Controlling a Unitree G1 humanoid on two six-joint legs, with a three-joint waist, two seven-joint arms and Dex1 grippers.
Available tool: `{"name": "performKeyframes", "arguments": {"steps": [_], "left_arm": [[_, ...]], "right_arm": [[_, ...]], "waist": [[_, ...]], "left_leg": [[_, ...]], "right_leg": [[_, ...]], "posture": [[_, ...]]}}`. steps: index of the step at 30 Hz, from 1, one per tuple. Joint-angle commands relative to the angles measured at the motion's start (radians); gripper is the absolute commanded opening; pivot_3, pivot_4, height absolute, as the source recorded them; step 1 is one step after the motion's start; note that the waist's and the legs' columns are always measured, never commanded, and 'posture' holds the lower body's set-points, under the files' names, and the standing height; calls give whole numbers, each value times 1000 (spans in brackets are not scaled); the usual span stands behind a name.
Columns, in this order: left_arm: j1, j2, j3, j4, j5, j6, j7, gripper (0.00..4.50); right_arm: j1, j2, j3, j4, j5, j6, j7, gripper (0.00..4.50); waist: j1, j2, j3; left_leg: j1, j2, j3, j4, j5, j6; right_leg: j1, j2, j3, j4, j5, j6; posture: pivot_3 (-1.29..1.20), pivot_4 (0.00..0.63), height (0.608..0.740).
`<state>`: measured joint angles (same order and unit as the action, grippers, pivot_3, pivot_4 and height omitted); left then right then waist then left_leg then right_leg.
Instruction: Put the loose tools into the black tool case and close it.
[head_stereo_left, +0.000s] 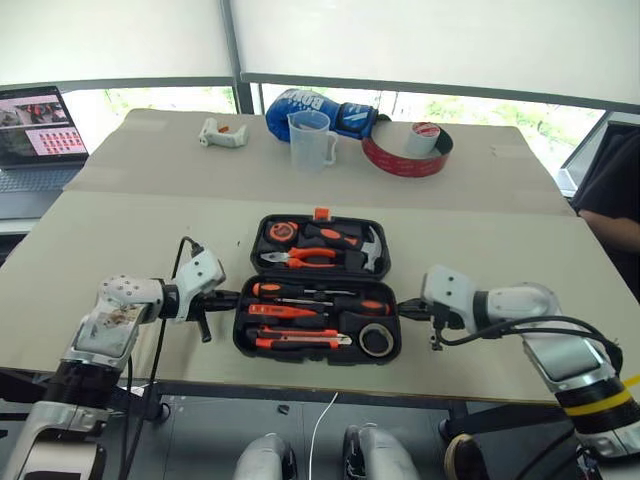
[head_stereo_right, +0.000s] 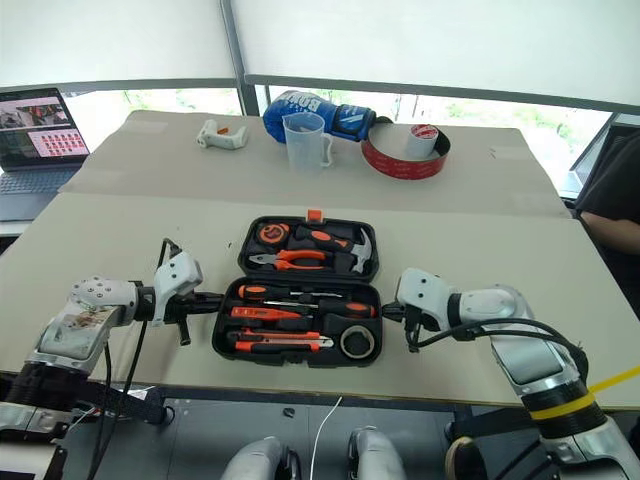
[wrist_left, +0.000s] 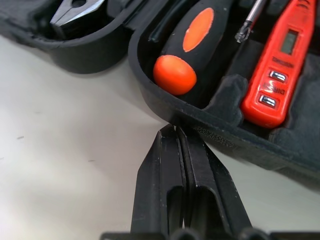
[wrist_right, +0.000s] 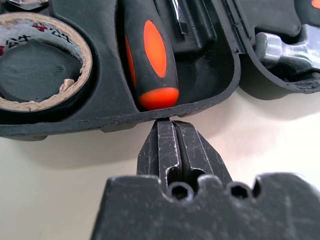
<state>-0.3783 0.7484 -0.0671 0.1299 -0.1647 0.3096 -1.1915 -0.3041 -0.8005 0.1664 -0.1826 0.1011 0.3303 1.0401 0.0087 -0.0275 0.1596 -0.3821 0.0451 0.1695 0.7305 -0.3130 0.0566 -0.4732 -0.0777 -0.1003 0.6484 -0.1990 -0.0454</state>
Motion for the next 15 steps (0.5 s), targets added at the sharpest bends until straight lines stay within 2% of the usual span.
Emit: {"name": "performKeyframes", "arguments": {"steps": [1, 6, 10, 11, 12, 14, 15], "left_arm": [[20, -14, -26, -101, -54, -10, -49, 95], [51, 30, -2, -73, -17, -39, -38, 95], [39, 85, 37, 28, 13, -37, -10, 95], [22, 95, 53, 69, 11, -17, 2, 599], [-11, 101, 80, 115, -10, 35, 16, 721], [-59, 101, 111, 168, -44, 104, 30, 1307], [-113, 88, 136, 203, -78, 182, 46, 1737]], "right_arm": [[27, 14, -14, -112, 43, -9, 1, 35], [85, -14, -60, -136, 39, 9, -9, 35], [123, -65, -131, -111, 54, 34, 1, 35], [118, -80, -160, -81, 71, 52, 9, 588], [86, -82, -196, -34, 100, 98, 0, 728], [35, -77, -235, 19, 144, 166, -17, 1332], [-23, -60, -251, 53, 185, 240, -24, 1743]], "waist": [[1, 0, 0], [1, 0, 0], [-1, 0, 0], [-2, 0, 0], [-3, 0, 0], [-7, 0, 0], [-10, 0, 0]], "left_leg": [[0, 0, 0, 0, 0, 0], [1, 1, 0, 0, 0, -1], [1, 1, 0, 0, 0, -1], [2, 1, 0, 0, 0, -1], [2, 1, 0, 0, 0, -1], [5, 1, 1, 0, 0, -1], [5, 1, 1, 0, 0, -1]], "right_leg": [[0, 0, 0, 0, 0, 0], [0, 0, 1, 1, 0, 0], [0, 0, 1, 1, 0, 0], [0, 0, 2, 1, 0, 0], [0, 0, 2, 1, 0, 0], [3, 0, 2, 1, 1, -1], [3, 0, 2, 1, 2, -1]], "posture": [[0, 150, 714], [0, 150, 714], [0, 150, 714], [0, 150, 714], [0, 150, 714], [0, 150, 714], [0, 150, 714]]}}
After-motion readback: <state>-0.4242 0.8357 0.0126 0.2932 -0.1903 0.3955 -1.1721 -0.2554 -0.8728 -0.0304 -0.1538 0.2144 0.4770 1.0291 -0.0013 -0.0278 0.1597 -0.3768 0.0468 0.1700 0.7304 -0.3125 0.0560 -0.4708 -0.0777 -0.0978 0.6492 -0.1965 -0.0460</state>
